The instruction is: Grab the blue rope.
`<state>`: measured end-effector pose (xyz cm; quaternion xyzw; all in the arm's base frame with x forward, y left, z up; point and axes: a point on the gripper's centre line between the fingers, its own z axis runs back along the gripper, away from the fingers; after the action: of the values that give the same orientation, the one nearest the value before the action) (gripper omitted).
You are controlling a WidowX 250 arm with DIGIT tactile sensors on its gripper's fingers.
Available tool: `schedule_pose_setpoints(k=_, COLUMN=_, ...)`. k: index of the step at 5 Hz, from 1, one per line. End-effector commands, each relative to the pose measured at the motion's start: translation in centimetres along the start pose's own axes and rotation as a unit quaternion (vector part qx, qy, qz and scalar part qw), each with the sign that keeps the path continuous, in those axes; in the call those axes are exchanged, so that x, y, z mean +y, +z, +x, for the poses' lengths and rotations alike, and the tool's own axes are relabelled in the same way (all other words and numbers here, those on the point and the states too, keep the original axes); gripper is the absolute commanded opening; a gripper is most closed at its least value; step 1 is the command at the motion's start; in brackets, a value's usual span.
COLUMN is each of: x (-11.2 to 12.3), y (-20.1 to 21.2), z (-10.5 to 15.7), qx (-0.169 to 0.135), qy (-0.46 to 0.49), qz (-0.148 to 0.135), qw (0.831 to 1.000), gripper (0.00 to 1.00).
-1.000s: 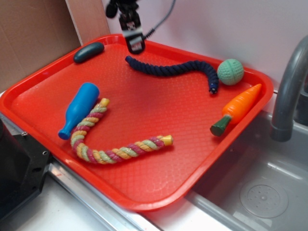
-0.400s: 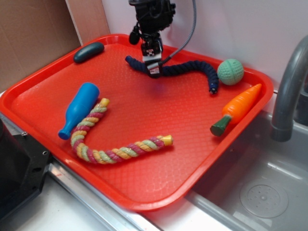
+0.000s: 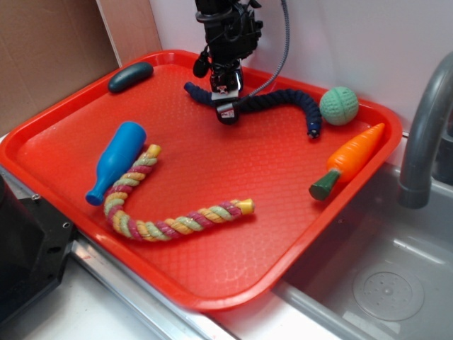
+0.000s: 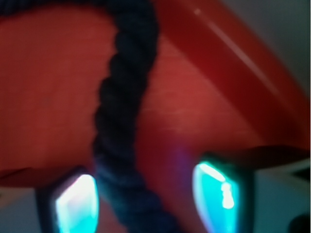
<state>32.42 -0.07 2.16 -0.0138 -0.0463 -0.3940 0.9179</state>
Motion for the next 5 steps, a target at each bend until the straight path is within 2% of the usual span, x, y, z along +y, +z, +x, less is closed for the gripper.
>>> schedule_pose_setpoints(k=1, x=0.1, y=1.3, z=0.2, qx=-0.021, qy=0.002, qz=0.027, qw=0.999, gripper=0.00)
schedule_pose_setpoints(k=2, x=-0.1, y=2.1, z=-0.5, qx=-0.025, qy=0.012, qz=0.026, qw=0.999, gripper=0.00)
schedule_pose_setpoints(k=3, x=-1.0, y=7.1, z=-1.6, qx=-0.036, qy=0.057, qz=0.073, qw=0.995, gripper=0.00)
schedule_pose_setpoints(k=4, x=-4.2, y=12.3, z=-3.3, qx=-0.038, qy=0.179, qz=0.096, qw=0.978, gripper=0.00)
schedule_pose_setpoints(k=5, x=-6.6, y=17.6, z=-3.8, qx=-0.018, qy=0.302, qz=0.086, qw=0.949, gripper=0.00)
